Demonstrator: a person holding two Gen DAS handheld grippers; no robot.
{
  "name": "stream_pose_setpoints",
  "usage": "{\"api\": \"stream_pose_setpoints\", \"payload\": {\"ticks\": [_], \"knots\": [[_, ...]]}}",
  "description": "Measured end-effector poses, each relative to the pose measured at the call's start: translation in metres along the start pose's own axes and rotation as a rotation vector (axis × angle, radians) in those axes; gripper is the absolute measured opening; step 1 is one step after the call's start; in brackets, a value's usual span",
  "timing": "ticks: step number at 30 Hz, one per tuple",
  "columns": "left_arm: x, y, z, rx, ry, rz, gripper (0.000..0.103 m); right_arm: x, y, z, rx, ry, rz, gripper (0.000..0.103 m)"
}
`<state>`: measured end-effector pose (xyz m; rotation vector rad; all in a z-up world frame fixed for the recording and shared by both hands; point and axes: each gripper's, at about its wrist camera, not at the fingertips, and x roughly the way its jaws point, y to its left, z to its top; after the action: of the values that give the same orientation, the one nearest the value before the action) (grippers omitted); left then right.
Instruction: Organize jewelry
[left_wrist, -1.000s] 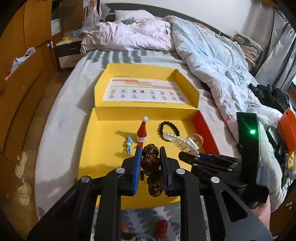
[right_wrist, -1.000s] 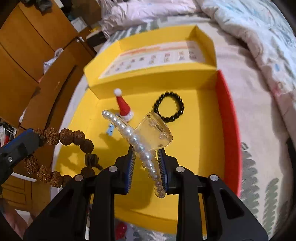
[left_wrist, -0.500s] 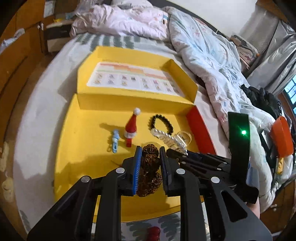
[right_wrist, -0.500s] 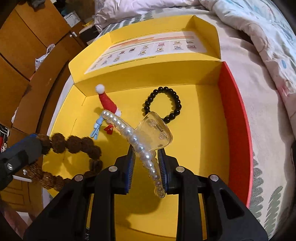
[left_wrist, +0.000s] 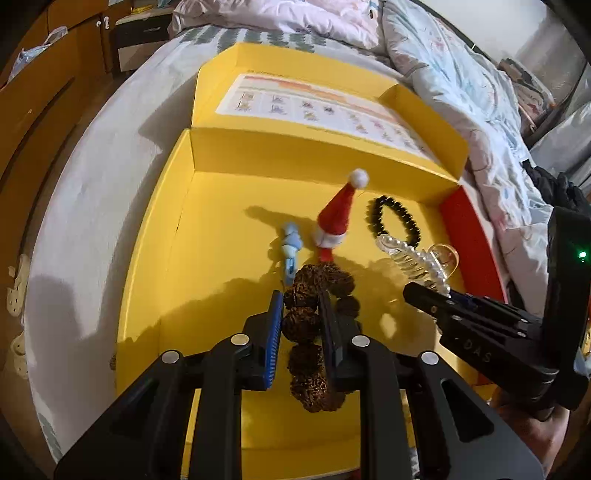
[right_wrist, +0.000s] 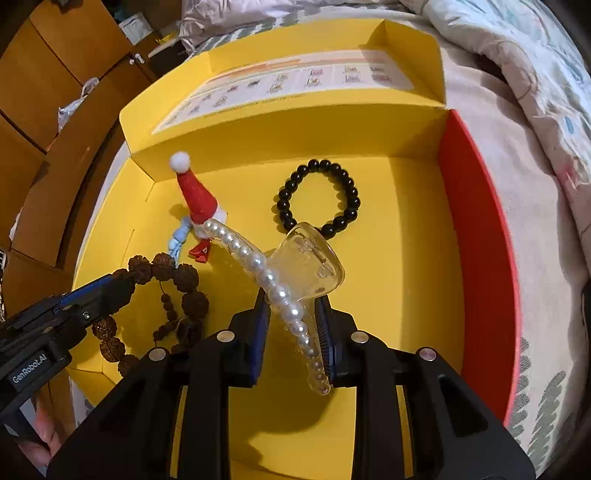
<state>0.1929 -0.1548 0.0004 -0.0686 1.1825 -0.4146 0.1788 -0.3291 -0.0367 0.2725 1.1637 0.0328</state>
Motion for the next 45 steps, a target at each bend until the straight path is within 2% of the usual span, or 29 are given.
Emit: {"api": "stream_pose_setpoints", "payload": {"ticks": [7, 15, 16, 18, 20, 21, 23, 31, 36, 45], "knots": [[0.005, 0.015, 0.000, -0.032, 0.021, 0.032, 0.021, 0.001, 0.002, 0.001, -0.012, -0.017, -0.022, 0.029], [-0.010, 0.013, 0.001, -0.012, -0.016, 0.072, 0.024, -0.009, 0.004, 0.002, -0.030, -0.047, -0.040, 0.033], [-0.012, 0.011, 0.002, -0.007, -0.024, 0.077, 0.029, -0.011, 0.005, 0.002, -0.035, -0.051, -0.038, 0.036], [-0.019, 0.008, 0.001, 0.008, -0.046, 0.091, 0.032, -0.019, 0.008, 0.002, -0.047, -0.076, -0.038, 0.048], [-0.026, 0.005, -0.001, 0.021, -0.062, 0.106, 0.040, -0.026, 0.011, 0.002, -0.062, -0.095, -0.052, 0.063], [-0.029, 0.004, -0.002, 0.025, -0.070, 0.109, 0.041, -0.029, 0.012, 0.002, -0.069, -0.105, -0.059, 0.064], [-0.037, 0.003, -0.006, 0.034, -0.087, 0.119, 0.049, -0.036, 0.012, 0.002, -0.073, -0.121, -0.056, 0.064], [-0.073, 0.005, -0.038, 0.075, -0.125, 0.152, 0.057, -0.072, 0.014, -0.008, -0.085, -0.163, -0.018, 0.064], [-0.092, 0.010, -0.067, 0.093, -0.116, 0.148, 0.057, -0.099, 0.017, -0.024, -0.111, -0.196, -0.036, 0.064], [-0.098, -0.001, -0.113, 0.156, -0.091, 0.167, 0.057, -0.136, -0.013, -0.067, -0.059, -0.215, -0.067, 0.064]]}}
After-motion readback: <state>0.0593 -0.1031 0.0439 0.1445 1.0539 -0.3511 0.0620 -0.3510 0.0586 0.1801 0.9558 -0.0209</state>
